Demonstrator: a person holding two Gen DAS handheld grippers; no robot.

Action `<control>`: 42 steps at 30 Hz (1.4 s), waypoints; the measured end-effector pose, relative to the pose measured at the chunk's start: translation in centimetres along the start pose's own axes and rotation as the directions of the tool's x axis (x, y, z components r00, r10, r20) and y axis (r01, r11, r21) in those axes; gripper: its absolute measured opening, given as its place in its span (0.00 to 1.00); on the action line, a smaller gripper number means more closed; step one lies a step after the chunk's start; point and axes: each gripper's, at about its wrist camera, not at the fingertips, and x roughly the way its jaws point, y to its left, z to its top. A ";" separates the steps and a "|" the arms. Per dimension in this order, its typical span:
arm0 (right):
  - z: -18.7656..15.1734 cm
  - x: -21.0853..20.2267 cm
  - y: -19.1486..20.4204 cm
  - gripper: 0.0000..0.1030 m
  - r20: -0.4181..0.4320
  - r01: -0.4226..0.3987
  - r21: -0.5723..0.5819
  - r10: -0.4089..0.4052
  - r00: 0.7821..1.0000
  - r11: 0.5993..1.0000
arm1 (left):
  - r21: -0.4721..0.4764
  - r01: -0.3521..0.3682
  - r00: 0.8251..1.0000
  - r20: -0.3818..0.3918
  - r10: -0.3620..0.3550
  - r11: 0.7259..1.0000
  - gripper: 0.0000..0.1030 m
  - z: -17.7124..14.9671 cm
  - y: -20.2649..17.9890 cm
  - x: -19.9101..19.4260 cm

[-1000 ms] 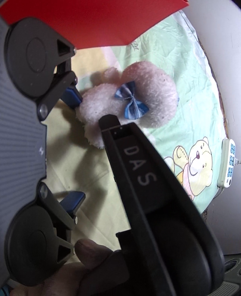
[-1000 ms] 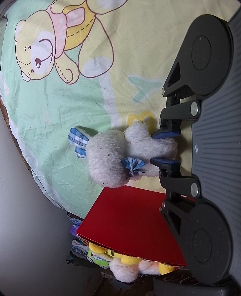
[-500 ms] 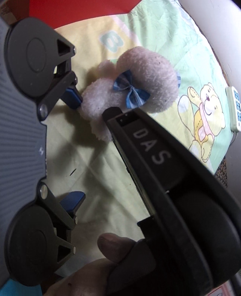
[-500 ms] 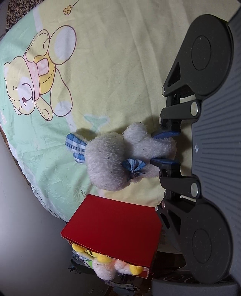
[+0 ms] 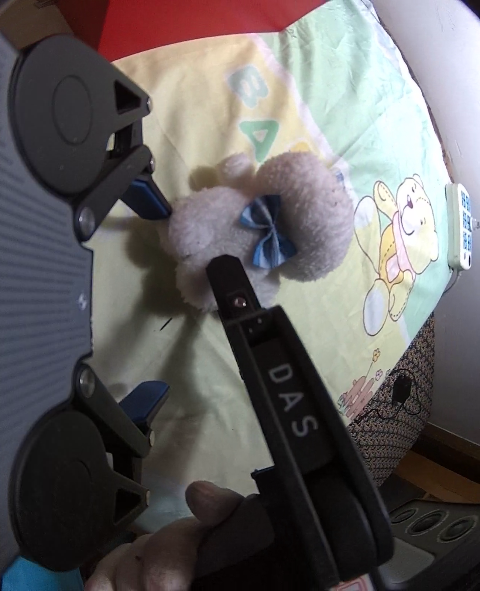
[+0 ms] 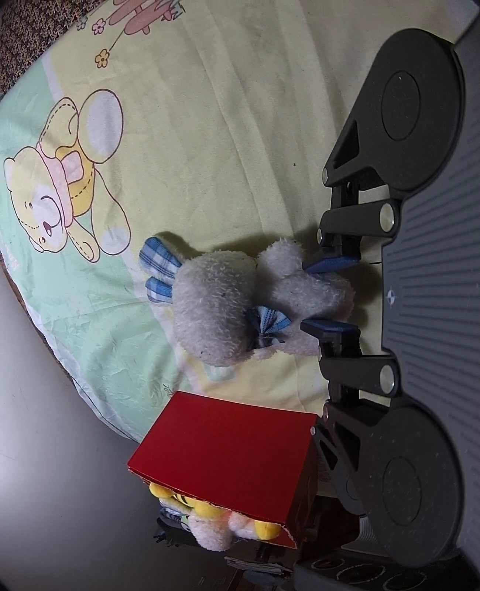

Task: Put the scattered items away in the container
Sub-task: 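Lift the pink-white plush off the sheet with the right gripper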

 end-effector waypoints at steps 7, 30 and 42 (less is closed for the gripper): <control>0.9 0.6 -0.2 0.56 0.021 0.035 -0.012 -0.035 0.999 0.999 | -0.115 -0.011 0.998 0.055 0.017 0.993 0.92 1.8 3.4 -0.2; 4.0 3.0 -0.5 0.58 -0.031 -0.105 -0.018 0.104 0.994 0.994 | -0.223 -0.025 0.998 0.047 0.036 0.974 0.90 4.8 5.3 3.8; 3.8 3.4 0.6 0.53 -0.027 -0.065 -0.072 0.063 0.998 0.995 | -0.213 -0.061 0.994 0.078 0.079 0.975 0.76 4.3 4.5 2.6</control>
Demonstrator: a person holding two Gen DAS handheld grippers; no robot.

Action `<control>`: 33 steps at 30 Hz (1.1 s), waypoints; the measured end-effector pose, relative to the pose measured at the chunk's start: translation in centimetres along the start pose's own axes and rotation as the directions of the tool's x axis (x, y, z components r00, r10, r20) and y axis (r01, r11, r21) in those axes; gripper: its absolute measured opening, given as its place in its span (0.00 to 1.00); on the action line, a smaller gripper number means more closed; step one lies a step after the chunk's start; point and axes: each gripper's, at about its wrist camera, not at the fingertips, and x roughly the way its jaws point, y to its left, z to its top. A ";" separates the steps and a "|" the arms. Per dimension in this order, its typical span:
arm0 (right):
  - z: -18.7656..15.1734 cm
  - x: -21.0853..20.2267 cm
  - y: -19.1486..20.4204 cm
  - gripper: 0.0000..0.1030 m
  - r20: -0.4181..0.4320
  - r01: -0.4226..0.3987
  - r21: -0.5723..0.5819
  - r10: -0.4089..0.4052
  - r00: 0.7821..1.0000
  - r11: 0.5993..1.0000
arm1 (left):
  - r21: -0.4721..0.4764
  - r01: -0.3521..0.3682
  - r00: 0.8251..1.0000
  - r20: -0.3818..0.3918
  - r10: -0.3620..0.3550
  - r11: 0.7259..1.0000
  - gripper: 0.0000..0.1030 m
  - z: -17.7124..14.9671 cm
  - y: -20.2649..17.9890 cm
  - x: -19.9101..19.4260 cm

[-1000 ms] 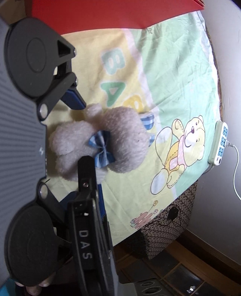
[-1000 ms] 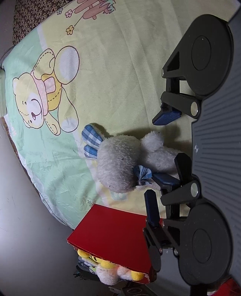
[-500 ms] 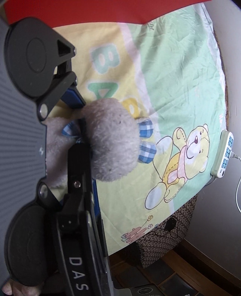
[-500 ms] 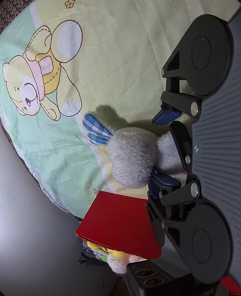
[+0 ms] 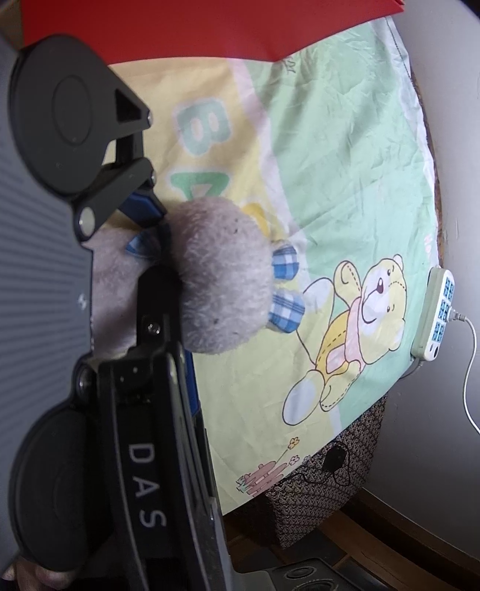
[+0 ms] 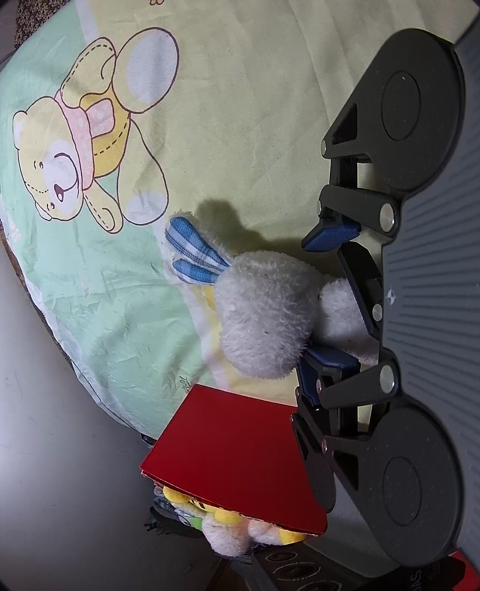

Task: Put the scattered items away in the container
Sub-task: 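Lift the pink-white plush off the sheet with the right gripper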

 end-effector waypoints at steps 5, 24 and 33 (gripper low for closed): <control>-0.7 -1.1 0.4 0.41 0.021 0.027 -0.008 -0.027 0.999 1.000 | 0.024 0.025 1.000 0.019 -0.025 0.999 0.67 -0.4 -0.5 -1.4; -2.9 -1.7 0.7 0.53 0.093 0.050 0.020 -0.052 0.994 0.999 | 0.019 0.057 0.998 0.007 -0.057 0.998 0.89 -2.0 -0.4 -0.8; -1.6 0.5 1.4 0.42 0.055 -0.038 -0.023 0.039 0.998 0.999 | 0.050 0.037 0.999 0.011 -0.038 0.998 0.74 -1.1 0.1 0.2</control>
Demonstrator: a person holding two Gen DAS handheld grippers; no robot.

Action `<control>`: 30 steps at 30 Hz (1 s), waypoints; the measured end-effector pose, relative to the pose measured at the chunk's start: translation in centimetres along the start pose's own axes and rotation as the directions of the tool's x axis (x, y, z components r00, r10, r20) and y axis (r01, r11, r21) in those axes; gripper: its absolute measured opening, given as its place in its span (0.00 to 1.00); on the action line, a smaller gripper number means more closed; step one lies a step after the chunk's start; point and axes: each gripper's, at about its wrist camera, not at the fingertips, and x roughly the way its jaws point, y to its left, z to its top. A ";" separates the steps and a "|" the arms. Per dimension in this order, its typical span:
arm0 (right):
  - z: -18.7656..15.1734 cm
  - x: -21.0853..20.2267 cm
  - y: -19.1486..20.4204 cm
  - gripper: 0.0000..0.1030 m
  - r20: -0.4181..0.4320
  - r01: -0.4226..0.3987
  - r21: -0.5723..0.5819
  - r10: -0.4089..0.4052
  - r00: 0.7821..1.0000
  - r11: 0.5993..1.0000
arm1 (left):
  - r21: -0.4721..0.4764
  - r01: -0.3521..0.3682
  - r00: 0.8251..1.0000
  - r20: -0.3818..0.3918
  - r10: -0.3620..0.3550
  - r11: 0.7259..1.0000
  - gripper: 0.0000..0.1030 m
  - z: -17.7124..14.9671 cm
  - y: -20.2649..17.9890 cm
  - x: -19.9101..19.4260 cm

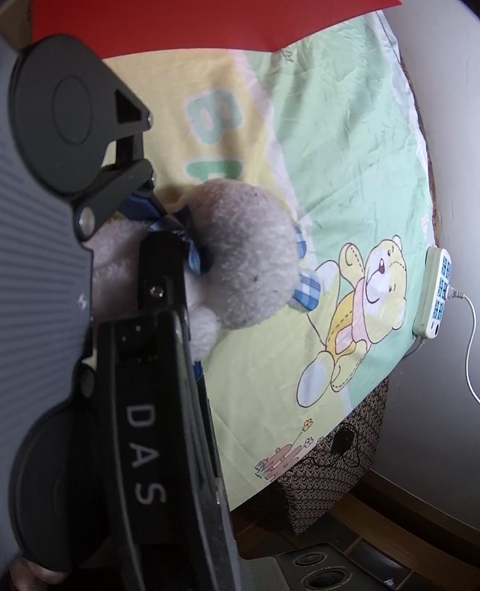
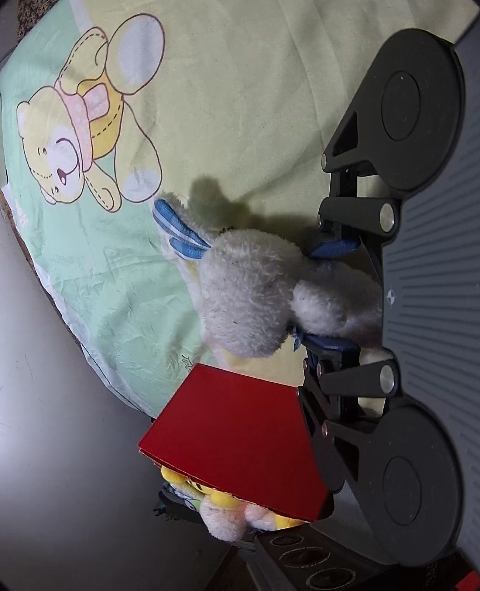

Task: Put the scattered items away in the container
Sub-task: 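Lift the pink-white plush off the sheet with the right gripper, then carry the pink-white plush with the right gripper toward the red box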

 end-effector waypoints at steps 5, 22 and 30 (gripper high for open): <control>0.3 -0.5 0.6 0.39 -0.009 -0.005 -0.030 0.004 1.000 1.000 | -0.008 0.004 1.000 0.012 -0.004 1.000 0.74 0.2 -0.4 -0.5; 0.9 -6.7 5.9 0.39 0.152 -0.049 -0.136 0.070 0.986 0.989 | 0.078 -0.084 0.979 0.193 0.067 0.993 0.73 1.8 -2.9 -8.8; 1.7 -7.3 11.2 0.40 0.207 -0.066 -0.225 0.114 0.972 0.972 | 0.056 -0.126 0.947 0.304 0.103 0.990 0.73 2.1 -0.6 -14.1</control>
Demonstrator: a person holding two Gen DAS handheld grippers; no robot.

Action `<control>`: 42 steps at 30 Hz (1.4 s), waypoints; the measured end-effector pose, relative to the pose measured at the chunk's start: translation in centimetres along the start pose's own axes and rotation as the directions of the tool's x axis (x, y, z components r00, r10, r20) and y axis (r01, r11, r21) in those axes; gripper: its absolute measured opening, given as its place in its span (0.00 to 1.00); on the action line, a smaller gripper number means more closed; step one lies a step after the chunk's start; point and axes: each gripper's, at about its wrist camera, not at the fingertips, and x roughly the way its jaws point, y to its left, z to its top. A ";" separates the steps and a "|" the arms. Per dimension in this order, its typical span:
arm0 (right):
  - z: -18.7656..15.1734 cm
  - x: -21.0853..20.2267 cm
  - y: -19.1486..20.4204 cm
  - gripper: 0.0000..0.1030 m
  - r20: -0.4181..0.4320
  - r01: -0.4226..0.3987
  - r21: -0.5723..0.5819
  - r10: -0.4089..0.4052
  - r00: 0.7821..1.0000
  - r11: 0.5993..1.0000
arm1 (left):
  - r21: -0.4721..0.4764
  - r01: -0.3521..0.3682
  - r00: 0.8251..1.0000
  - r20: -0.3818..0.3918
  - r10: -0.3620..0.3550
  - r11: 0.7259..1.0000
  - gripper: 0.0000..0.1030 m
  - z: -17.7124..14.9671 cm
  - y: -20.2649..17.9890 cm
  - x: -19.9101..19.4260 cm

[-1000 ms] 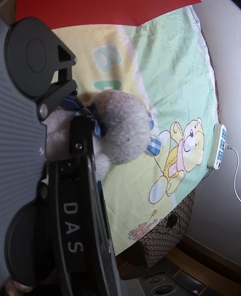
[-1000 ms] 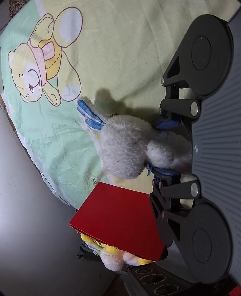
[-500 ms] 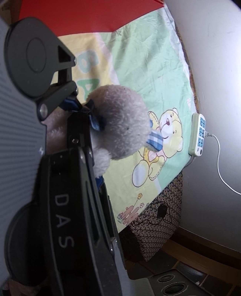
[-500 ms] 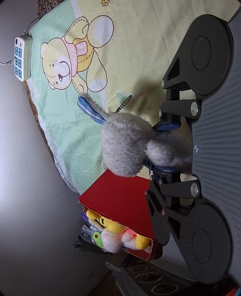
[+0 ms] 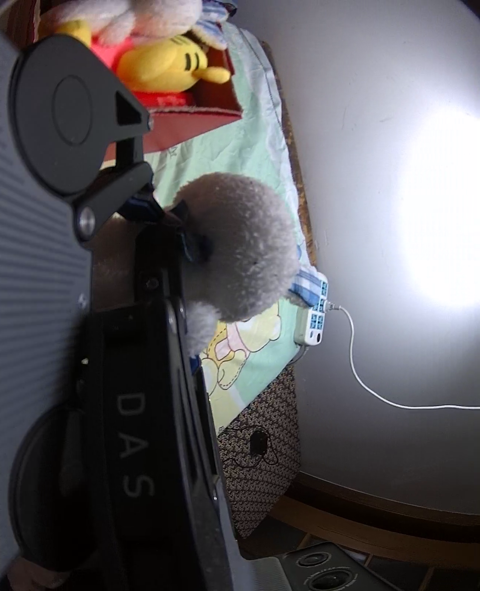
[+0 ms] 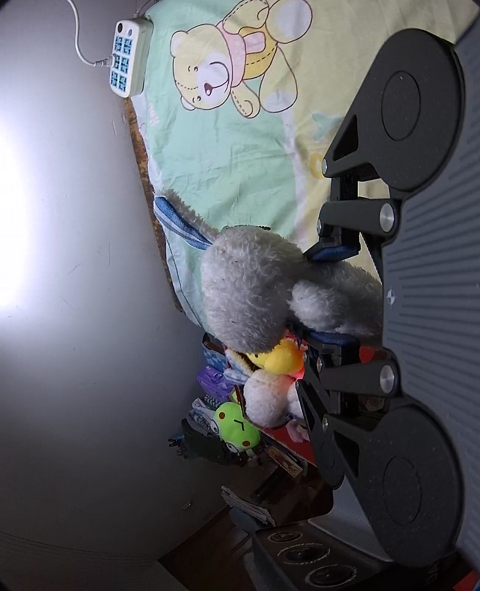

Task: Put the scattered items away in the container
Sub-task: 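Carry the pink-white plush with the right gripper toward the red box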

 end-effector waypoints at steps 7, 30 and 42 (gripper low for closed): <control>0.7 2.4 4.8 0.40 0.014 0.000 -0.038 0.001 1.000 0.999 | -0.024 -0.005 0.999 0.046 0.006 1.000 0.73 -0.2 4.7 -3.4; 0.5 8.3 13.5 0.39 0.090 0.093 -0.004 -0.092 0.992 0.996 | -0.078 0.135 0.988 0.090 -0.128 0.988 0.70 -1.0 16.0 -6.5; 0.7 15.1 18.2 0.39 0.003 -0.123 0.011 0.123 0.992 0.992 | -0.150 -0.083 0.993 0.075 0.095 0.985 0.71 -3.3 22.5 -10.9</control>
